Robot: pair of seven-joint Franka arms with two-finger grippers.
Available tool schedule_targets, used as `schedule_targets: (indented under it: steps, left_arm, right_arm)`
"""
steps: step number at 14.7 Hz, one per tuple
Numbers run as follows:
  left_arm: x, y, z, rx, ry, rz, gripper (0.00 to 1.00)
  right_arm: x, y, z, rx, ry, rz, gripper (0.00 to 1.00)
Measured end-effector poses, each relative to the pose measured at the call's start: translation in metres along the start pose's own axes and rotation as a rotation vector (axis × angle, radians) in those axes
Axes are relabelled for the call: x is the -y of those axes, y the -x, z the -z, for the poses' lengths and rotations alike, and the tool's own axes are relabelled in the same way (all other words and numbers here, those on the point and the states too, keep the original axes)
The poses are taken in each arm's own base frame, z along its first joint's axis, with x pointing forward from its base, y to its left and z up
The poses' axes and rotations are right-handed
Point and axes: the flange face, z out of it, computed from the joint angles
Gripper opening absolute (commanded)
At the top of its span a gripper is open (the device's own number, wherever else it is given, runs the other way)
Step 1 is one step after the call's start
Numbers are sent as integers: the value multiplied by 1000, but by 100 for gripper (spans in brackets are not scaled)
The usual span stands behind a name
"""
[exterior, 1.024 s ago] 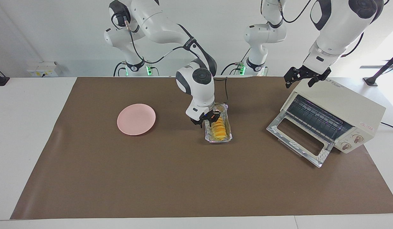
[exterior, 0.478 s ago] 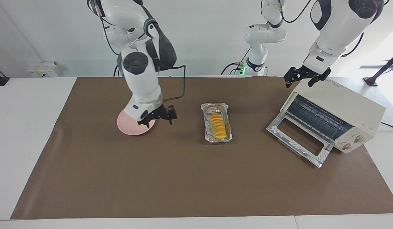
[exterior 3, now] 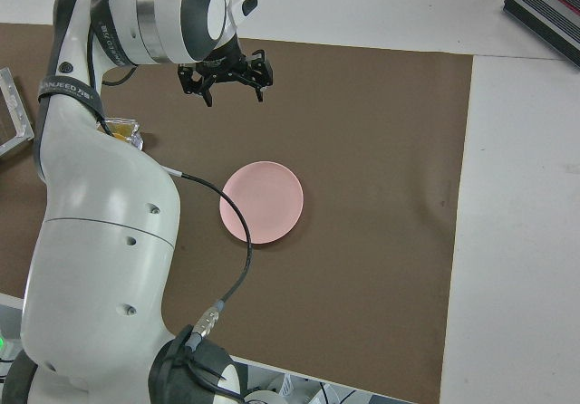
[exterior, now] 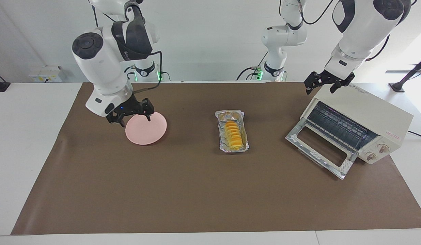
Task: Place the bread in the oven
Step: 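Release the foil tray and retract the right gripper to rest, then reach the left gripper to the foil tray and grasp its edge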
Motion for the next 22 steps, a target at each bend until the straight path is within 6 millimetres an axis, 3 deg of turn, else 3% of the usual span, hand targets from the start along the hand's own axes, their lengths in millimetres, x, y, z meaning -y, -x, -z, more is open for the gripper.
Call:
schedule_targets:
  steps: [3,6,8,11,14,16,18,20,21,22]
  left_arm:
    - [-1,0,0,1,0,-2,100]
    - [-27,8,7,-16,-3,-46,100]
    - [-66,11,15,-82,4,-58,100]
    - [-158,18,6,-142,56,-38,100]
    - [-244,5,-41,-112,83,-1,100]
    - [-286,-17,-84,-113,93,12,100]
    - [-307,-36,-134,-120,96,10,100]
    - [-310,-45,-177,-120,100,13,99]
    - [-313,-43,-197,-111,95,8,92]
    - [-328,-32,-224,-94,83,-9,87]
  right_arm:
    - [-7,30,15,-10,4,-12,100]
    - [-5,43,17,-8,6,-15,100]
    - [-12,44,14,-3,7,-27,100]
    - [-45,51,14,-2,1,-86,100]
    - [-54,53,14,-4,0,-99,100]
    - [-48,53,16,-6,2,-89,100]
    - [-41,57,22,-10,5,-81,100]
    - [-38,61,28,-19,8,-87,100]
    - [-38,62,30,-23,9,-88,100]
    - [-38,62,30,-23,9,-88,100]
